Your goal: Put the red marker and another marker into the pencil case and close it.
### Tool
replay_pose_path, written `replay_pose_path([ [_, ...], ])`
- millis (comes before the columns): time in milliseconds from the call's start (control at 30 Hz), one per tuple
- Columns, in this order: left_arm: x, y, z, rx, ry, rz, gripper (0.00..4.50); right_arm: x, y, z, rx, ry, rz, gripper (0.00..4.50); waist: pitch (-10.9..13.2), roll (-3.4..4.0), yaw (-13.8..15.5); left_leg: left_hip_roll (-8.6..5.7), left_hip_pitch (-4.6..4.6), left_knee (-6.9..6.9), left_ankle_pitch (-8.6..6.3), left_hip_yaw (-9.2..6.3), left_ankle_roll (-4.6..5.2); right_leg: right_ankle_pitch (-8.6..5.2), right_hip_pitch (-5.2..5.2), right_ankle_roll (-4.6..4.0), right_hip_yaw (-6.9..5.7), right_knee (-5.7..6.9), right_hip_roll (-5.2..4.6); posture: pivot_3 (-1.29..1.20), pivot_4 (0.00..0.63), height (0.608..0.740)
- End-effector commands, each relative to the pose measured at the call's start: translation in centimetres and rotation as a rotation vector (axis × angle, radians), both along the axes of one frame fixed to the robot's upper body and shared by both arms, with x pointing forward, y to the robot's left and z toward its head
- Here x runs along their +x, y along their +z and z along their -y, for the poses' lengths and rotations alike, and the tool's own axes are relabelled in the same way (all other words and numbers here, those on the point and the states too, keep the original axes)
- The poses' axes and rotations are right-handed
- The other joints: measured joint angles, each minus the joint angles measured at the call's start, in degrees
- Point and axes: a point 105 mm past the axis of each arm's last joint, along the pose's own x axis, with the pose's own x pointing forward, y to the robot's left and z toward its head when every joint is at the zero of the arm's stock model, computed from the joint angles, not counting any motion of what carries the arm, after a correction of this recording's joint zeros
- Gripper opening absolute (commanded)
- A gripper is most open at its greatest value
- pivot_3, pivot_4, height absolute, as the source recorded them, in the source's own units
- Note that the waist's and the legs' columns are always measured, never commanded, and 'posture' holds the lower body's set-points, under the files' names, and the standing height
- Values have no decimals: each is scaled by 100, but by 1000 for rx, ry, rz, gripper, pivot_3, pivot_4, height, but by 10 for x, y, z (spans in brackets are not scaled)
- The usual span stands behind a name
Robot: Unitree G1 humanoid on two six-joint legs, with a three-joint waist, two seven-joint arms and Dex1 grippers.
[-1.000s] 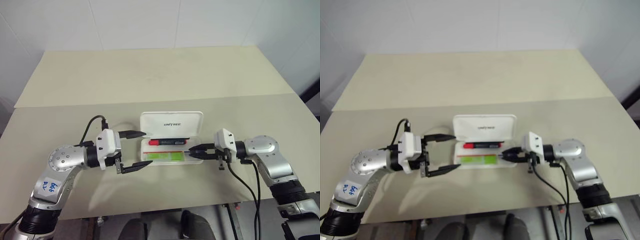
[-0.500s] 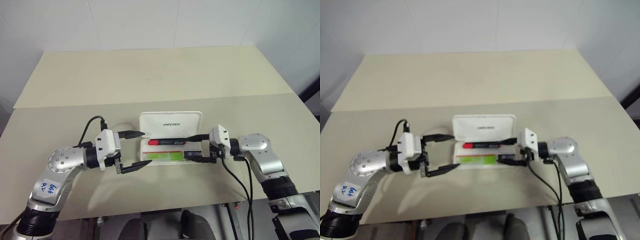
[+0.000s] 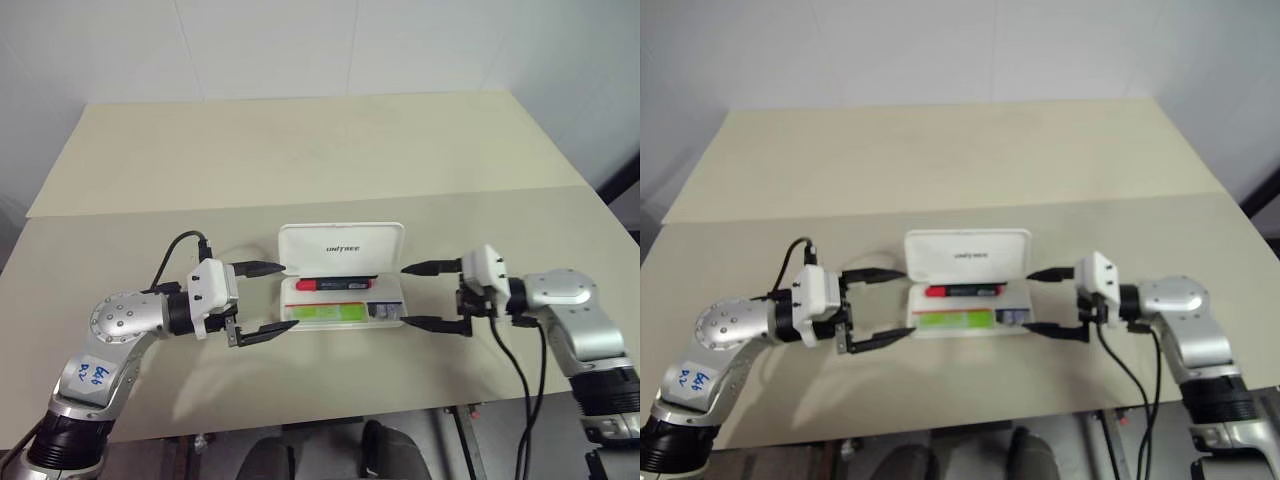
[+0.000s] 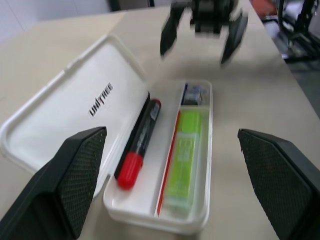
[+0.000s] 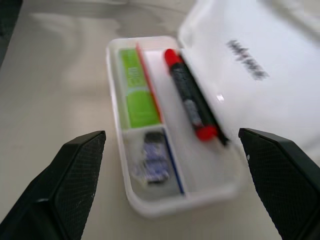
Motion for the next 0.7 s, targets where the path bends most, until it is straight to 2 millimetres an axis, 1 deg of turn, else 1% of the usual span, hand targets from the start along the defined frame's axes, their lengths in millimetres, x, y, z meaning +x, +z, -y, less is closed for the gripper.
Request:
replay_pose_path([
  [33, 4, 11, -12, 5, 12, 55, 4500, -3, 20, 19, -11, -30, 70, 4484, 1, 0, -4, 0, 1, 0, 0, 2, 0, 0, 0, 0, 1, 0, 0, 0, 150, 740],
  [200, 13, 7, -29, -9, 42, 41, 4500, 0, 33, 33, -22, -77, 126, 4484, 1, 0, 0, 4, 4, 0, 0, 5, 0, 0, 0, 0, 0, 2, 1, 0, 150, 740],
  [267, 17, 7, -34, -25, 56, 42, 4108, -2, 35, 38, -27, -94, 136, 4500, 1, 0, 6, 4, 3, 0, 0, 5, 0, 0, 0, 0, -1, 2, 1, 0, 150, 740],
  [333, 19, 6, -39, -41, 74, 43, 3579, -2, 37, 42, -24, -112, 148, 4500, 1, 0, 7, 4, 2, 0, -1, 7, 1, 0, 0, 0, -2, 1, 1, 0, 150, 740],
  [367, 19, 5, -41, -44, 80, 38, 3197, -2, 39, 45, -5, -131, 152, 4500, 1, 0, 7, 4, 3, 0, -1, 7, 2, 0, 0, 0, -3, 1, 1, 0, 150, 740],
  [400, 19, 3, -43, -46, 83, 35, 2913, -1, 40, 46, 9, -143, 155, 4500, 1, -1, 10, 4, 2, 0, -2, 7, 3, 0, 0, 0, -3, 1, 1, 0, 150, 740],
  [467, 20, 1, -45, -51, 95, 34, 2122, -2, 40, 48, 8, -158, 162, 4500, 1, -1, 8, 4, 2, 0, -4, 8, 3, 0, 0, 0, -5, 1, 0, 0, 150, 740],
  [667, 30, 6, -49, -106, 179, 88, 27, 1, 39, 47, 10, -178, 178, 4500, 1, -1, 5, 4, 4, 0, -6, 13, 4, 0, 0, 1, -5, 0, 1, 0, 150, 740],
  [700, 32, 6, -49, -114, 193, 92, 27, 2, 39, 46, 11, -180, 182, 4500, 1, -1, 6, 4, 4, 0, -6, 13, 4, 1, 0, 1, -4, 1, 0, 0, 150, 740],
])
